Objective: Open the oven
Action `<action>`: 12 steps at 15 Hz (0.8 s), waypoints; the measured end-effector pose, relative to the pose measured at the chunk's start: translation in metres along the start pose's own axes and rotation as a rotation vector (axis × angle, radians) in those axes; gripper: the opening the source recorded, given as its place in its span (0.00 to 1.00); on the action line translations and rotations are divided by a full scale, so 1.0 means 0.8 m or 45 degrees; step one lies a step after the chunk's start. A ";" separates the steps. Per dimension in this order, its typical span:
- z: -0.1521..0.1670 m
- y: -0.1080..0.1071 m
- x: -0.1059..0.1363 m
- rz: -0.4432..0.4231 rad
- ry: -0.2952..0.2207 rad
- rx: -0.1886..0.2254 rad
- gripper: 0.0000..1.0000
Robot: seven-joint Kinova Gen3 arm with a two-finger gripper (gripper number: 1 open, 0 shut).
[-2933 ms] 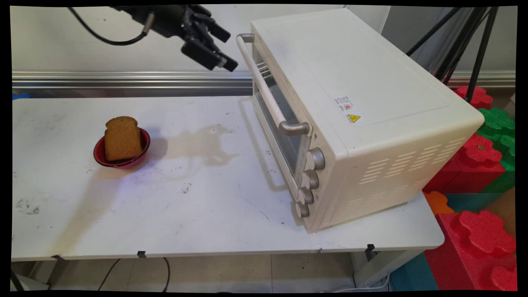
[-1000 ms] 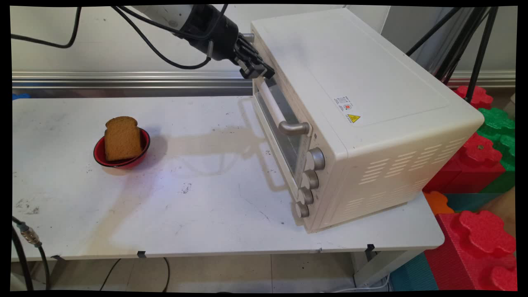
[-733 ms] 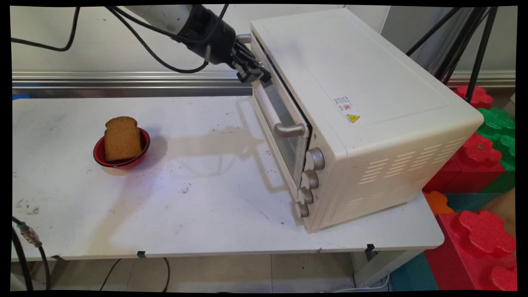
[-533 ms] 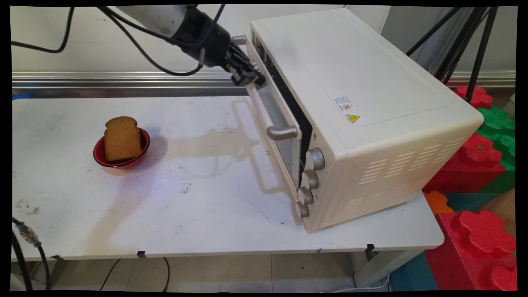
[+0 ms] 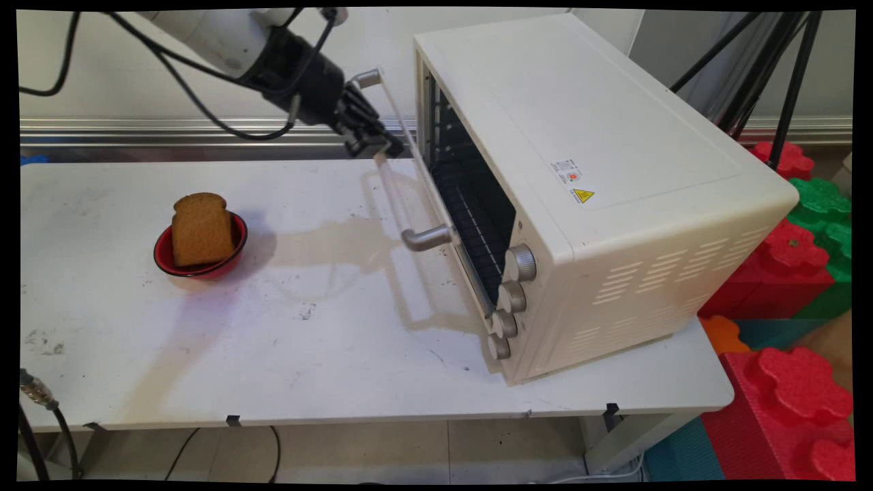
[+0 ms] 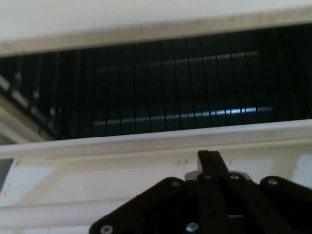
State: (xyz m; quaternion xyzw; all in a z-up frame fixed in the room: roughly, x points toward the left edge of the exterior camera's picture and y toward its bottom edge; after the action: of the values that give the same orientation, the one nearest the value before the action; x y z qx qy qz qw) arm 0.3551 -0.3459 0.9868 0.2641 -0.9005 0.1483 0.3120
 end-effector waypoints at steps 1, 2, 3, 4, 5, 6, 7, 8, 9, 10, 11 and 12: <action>-0.002 0.000 -0.004 -0.001 -0.008 0.000 0.00; -0.004 0.001 -0.011 -0.002 -0.021 -0.001 0.00; -0.006 0.001 -0.015 -0.003 -0.029 -0.001 0.00; -0.007 0.001 -0.021 -0.004 -0.041 -0.002 0.00; -0.009 0.002 -0.028 -0.005 -0.055 -0.002 0.00; -0.011 0.002 -0.036 -0.007 -0.069 -0.003 0.00; -0.012 0.003 -0.042 -0.008 -0.080 -0.005 0.00; -0.012 0.003 -0.049 -0.009 -0.093 -0.007 0.00; -0.012 0.004 -0.056 -0.011 -0.104 -0.009 0.00; -0.012 0.005 -0.062 -0.012 -0.114 -0.010 0.00; -0.011 0.005 -0.066 -0.013 -0.120 -0.011 0.00; -0.010 0.005 -0.071 -0.014 -0.129 -0.013 0.00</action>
State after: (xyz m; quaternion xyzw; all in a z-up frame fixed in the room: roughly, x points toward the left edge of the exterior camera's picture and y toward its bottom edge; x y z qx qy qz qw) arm 0.3946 -0.3171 0.9560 0.2746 -0.9145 0.1283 0.2681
